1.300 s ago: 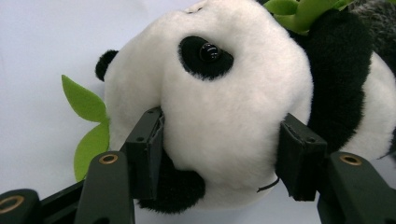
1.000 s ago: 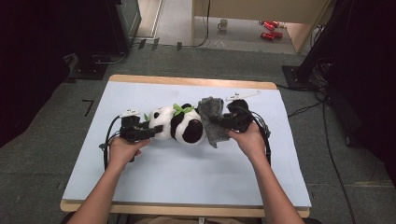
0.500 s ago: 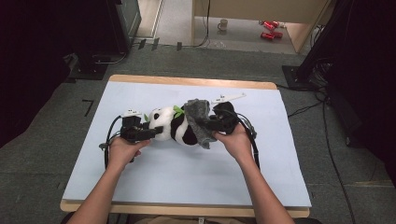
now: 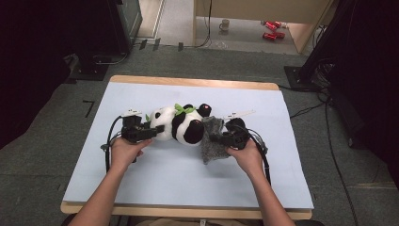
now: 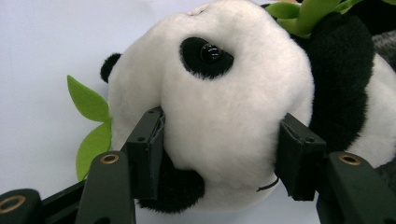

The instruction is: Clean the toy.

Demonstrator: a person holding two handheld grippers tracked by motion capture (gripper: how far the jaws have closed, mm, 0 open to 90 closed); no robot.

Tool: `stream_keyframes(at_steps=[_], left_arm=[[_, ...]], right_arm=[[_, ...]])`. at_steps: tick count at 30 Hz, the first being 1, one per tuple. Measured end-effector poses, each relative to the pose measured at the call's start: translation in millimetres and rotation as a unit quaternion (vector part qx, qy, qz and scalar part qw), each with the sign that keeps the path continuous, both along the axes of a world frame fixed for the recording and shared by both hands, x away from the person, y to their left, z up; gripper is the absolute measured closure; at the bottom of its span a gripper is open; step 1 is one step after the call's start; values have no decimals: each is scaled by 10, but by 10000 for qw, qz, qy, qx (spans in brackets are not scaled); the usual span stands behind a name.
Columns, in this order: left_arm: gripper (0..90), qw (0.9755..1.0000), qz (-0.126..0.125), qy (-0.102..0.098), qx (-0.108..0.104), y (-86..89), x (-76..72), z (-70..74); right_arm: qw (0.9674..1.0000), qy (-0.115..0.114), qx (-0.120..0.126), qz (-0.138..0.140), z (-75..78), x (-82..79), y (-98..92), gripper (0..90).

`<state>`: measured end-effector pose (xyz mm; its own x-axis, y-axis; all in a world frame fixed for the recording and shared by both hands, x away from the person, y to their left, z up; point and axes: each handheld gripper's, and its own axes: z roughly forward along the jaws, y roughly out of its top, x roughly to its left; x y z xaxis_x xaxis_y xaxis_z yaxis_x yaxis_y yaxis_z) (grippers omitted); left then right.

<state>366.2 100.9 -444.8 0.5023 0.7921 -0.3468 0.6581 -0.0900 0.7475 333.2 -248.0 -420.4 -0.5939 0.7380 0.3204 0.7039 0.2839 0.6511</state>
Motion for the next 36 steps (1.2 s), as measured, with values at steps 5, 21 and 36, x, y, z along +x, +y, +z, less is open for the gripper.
stream_keyframes(at_steps=[5,21,36], left_arm=[[419,10000,14,-21,7,-9,1,10],[280,9971,-477,-586,33,119,5,107],[289,9921,-691,-1007,-269,304,184,-78]], right_arm=[[9988,-372,330,23,256,-122,-81,792],[9968,-741,315,-31,285,-36,241,782],[9967,-744,111,-303,391,311,145,781]])
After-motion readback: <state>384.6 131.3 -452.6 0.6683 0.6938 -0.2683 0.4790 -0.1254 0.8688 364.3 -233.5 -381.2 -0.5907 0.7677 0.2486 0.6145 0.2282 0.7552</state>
